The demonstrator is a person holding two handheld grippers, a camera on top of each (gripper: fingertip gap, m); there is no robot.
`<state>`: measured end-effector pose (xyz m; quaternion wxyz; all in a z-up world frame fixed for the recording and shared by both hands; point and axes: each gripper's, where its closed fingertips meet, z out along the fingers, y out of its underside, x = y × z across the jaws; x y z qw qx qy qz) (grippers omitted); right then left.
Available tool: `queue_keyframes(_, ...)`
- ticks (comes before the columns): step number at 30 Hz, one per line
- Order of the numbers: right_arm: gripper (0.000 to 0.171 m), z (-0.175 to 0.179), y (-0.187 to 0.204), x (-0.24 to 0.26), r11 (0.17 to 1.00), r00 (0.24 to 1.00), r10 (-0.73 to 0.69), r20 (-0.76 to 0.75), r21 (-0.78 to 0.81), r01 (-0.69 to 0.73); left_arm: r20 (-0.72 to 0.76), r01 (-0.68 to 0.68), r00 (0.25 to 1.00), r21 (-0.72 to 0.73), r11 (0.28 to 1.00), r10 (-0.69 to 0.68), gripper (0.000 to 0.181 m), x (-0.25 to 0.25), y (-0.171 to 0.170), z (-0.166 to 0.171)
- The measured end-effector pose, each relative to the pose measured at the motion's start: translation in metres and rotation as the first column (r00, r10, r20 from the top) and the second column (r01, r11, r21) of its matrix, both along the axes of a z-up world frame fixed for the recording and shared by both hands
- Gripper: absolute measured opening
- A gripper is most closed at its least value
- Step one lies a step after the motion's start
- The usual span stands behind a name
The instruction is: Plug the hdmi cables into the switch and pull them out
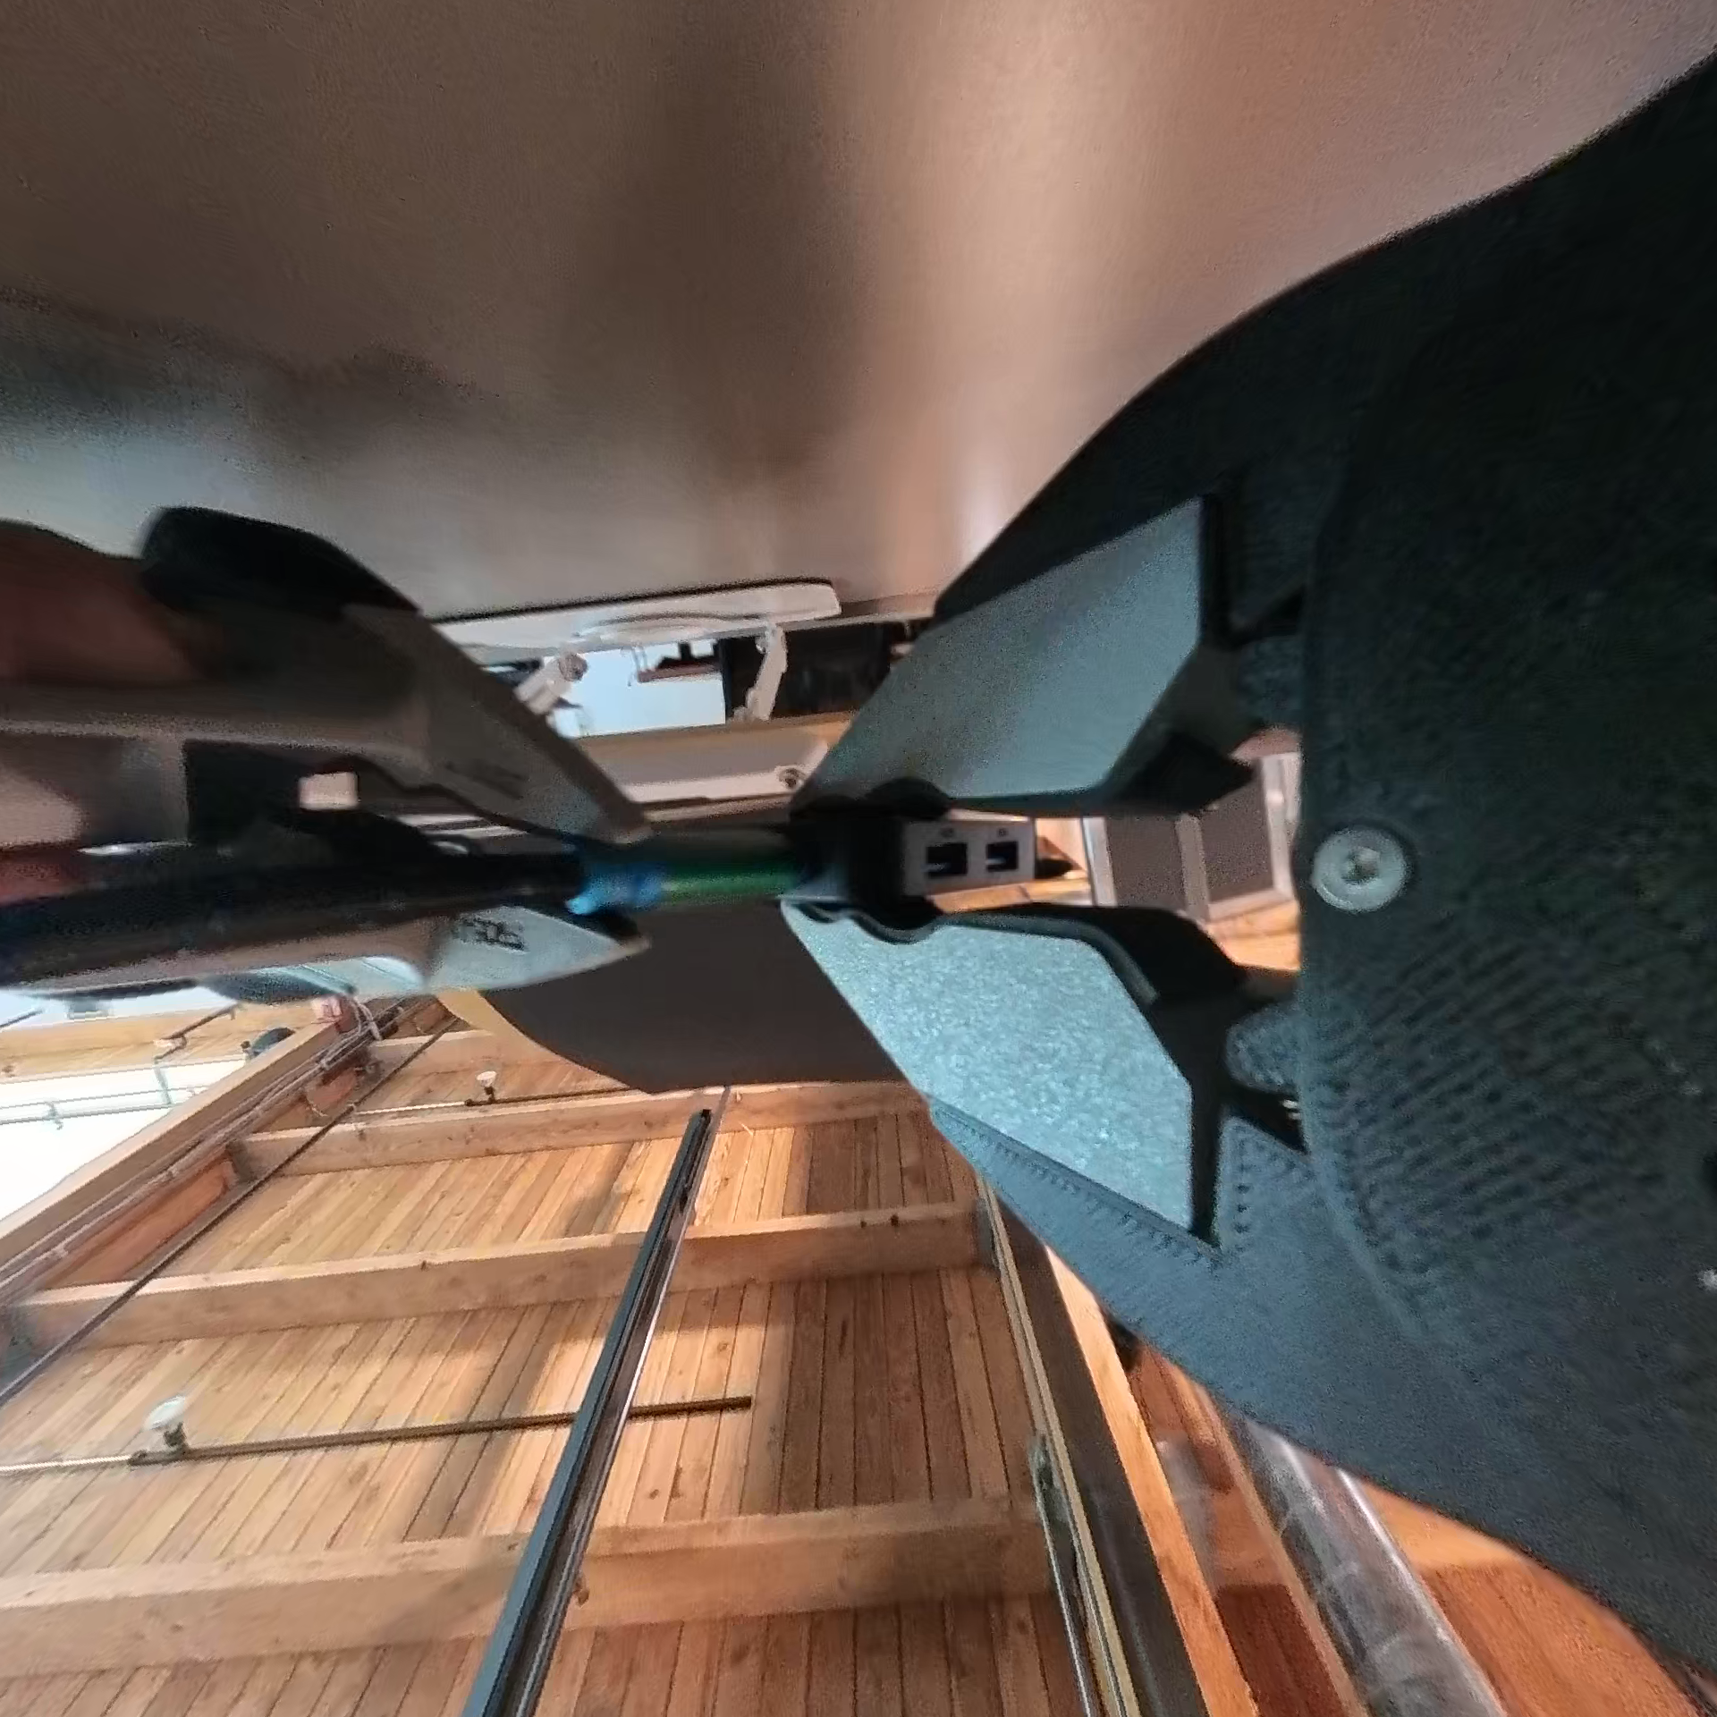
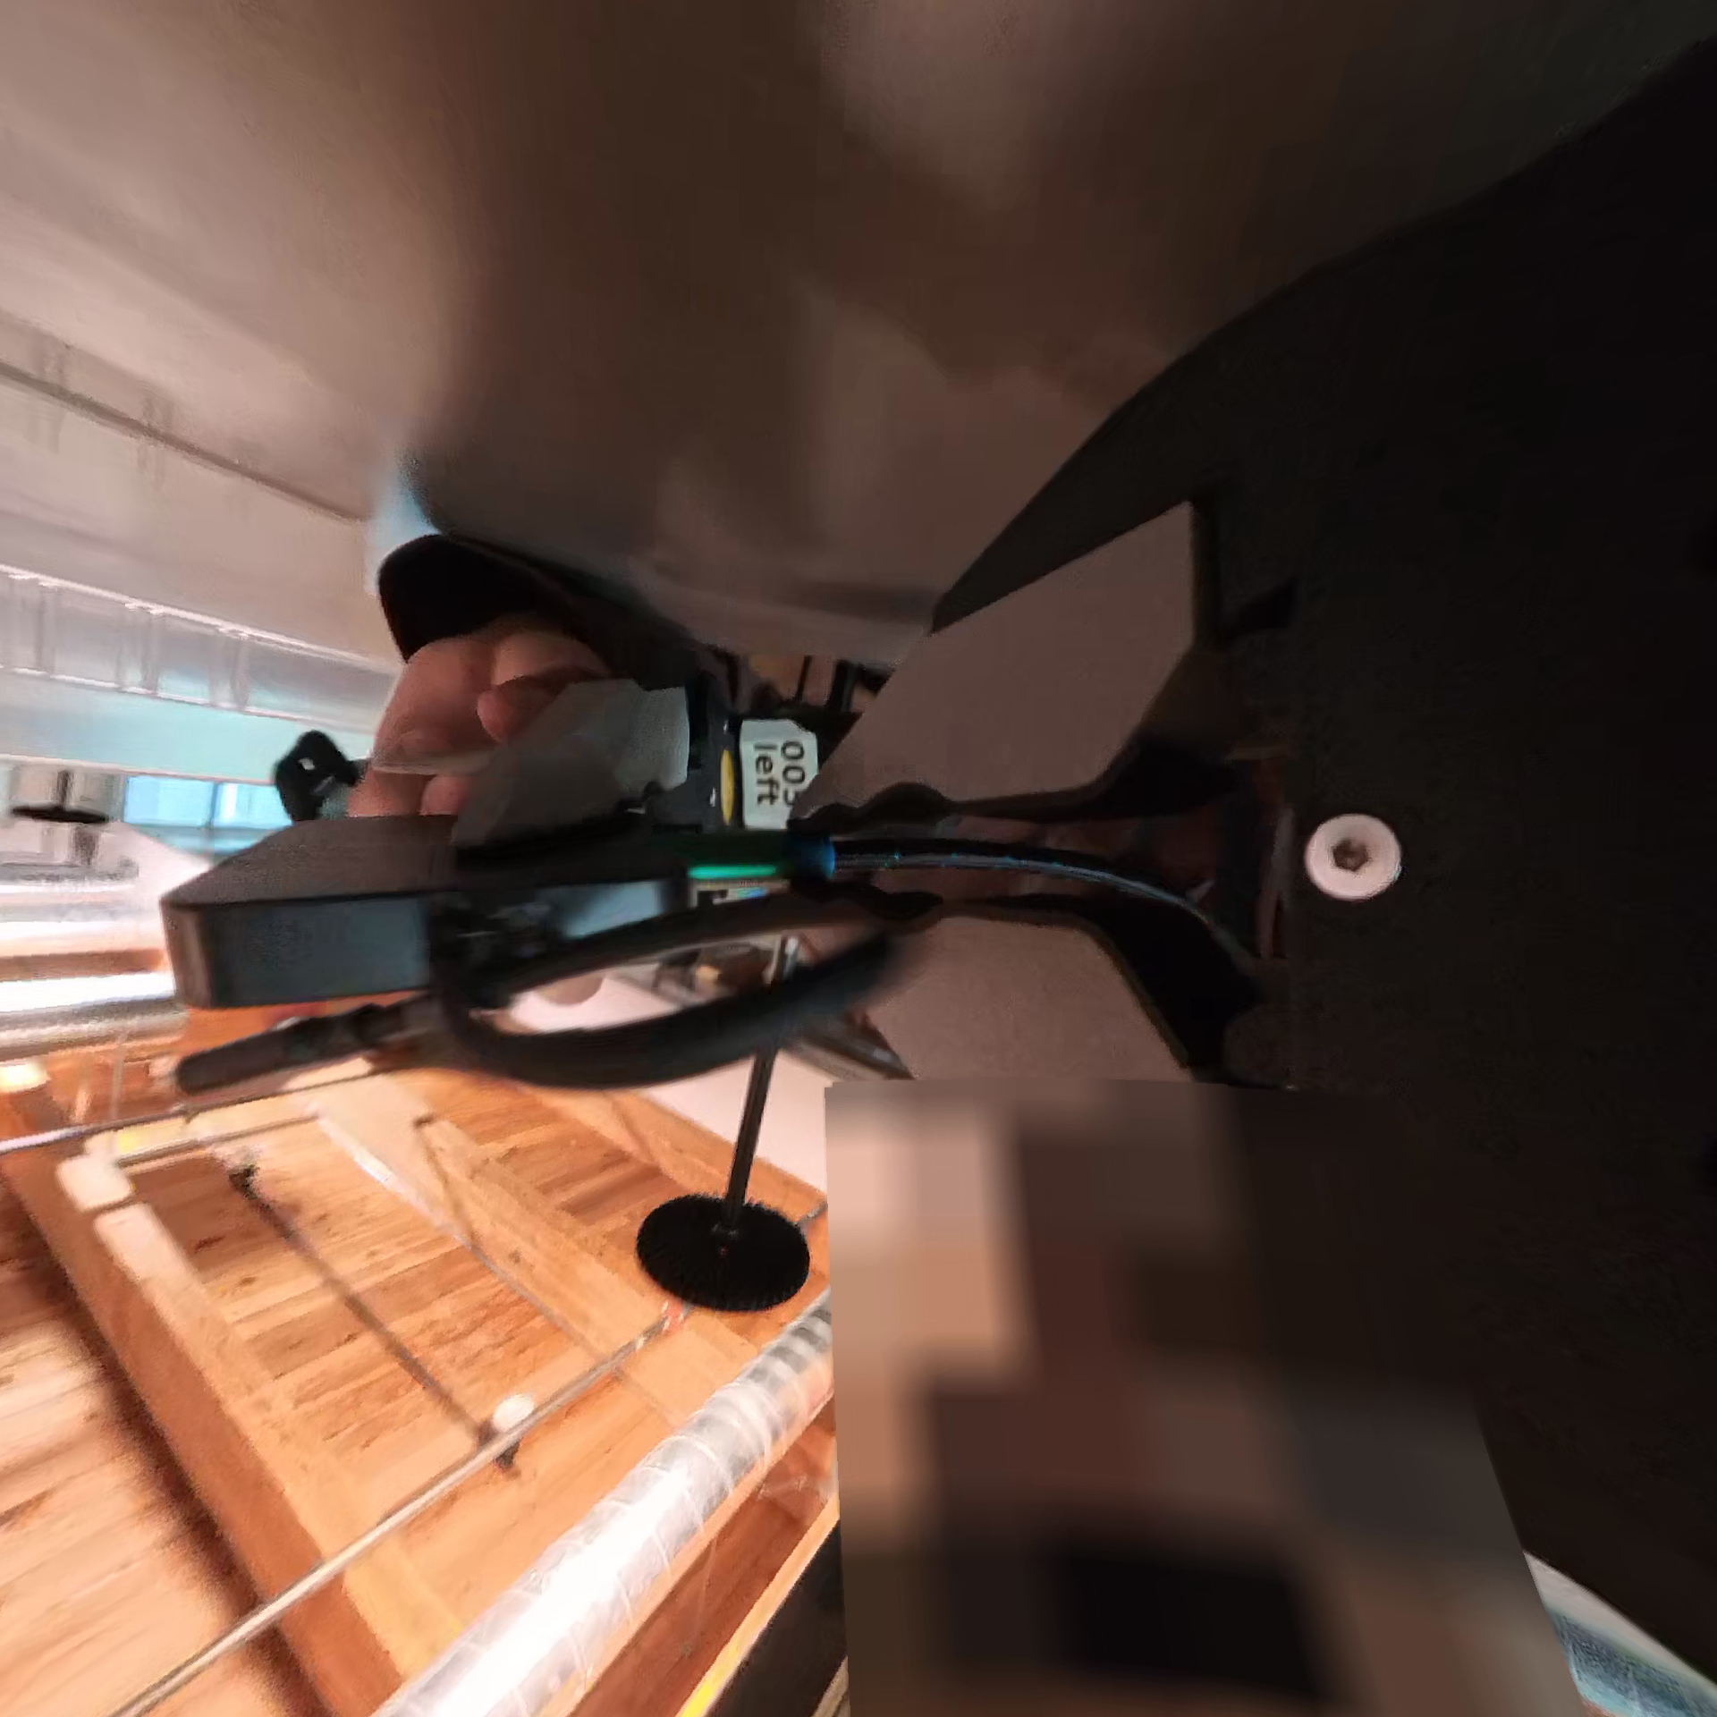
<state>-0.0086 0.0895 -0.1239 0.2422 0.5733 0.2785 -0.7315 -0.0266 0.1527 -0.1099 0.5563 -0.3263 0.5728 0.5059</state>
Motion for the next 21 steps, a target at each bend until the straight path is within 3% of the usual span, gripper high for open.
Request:
queue_keyframes(3, 0.009, -0.011, -0.007, -0.010, 0.988, 0.999, -0.009, 0.043, 0.155, 0.002, -0.031, 0.001, 1.000, -0.033, 0.999, -0.002, 0.011, 0.008, 0.008, -0.011)
queue_keyframes(6, 0.008, -0.011, -0.003, -0.012, 0.980, 0.999, -0.033, 0.034, 0.198, 0.025, 0.015, 0.022, 1.000, -0.073, 0.997, -0.021, 0.011, 0.005, 0.013, -0.014)
queue_keyframes(11, 0.000, 0.006, 0.009, -0.007, 0.984, 0.996, -0.075, -0.040, 0.161, 0.081, 0.151, 0.020, 0.988, -0.114, 0.993, -0.002, 0.011, -0.003, 0.014, -0.003)
queue_keyframes(14, 0.000, 0.033, 0.024, 0.005, 0.987, 0.980, -0.128, -0.155, 0.074, 0.141, 0.227, -0.018, 0.973, -0.110, 0.994, 0.043, 0.011, -0.017, 0.017, 0.008)
queue_keyframes(16, 0.000, 0.045, 0.029, 0.010, 0.979, 0.965, -0.146, -0.217, 0.108, 0.172, 0.281, -0.043, 0.957, -0.101, 0.994, 0.070, 0.011, -0.029, 0.021, 0.016)
queue_keyframes(18, 0.003, 0.047, 0.028, 0.008, 0.930, 0.953, -0.158, -0.260, 0.286, 0.232, 0.382, -0.010, 0.922, -0.151, 0.989, 0.068, 0.011, -0.032, 0.022, 0.020)
queue_keyframes(21, 0.008, 0.062, 0.022, 0.004, 0.713, 0.907, -0.148, -0.394, 0.593, 0.373, 0.603, 0.225, 0.798, -0.311, 0.923, 0.008, 0.011, -0.012, 0.010, 0.019)
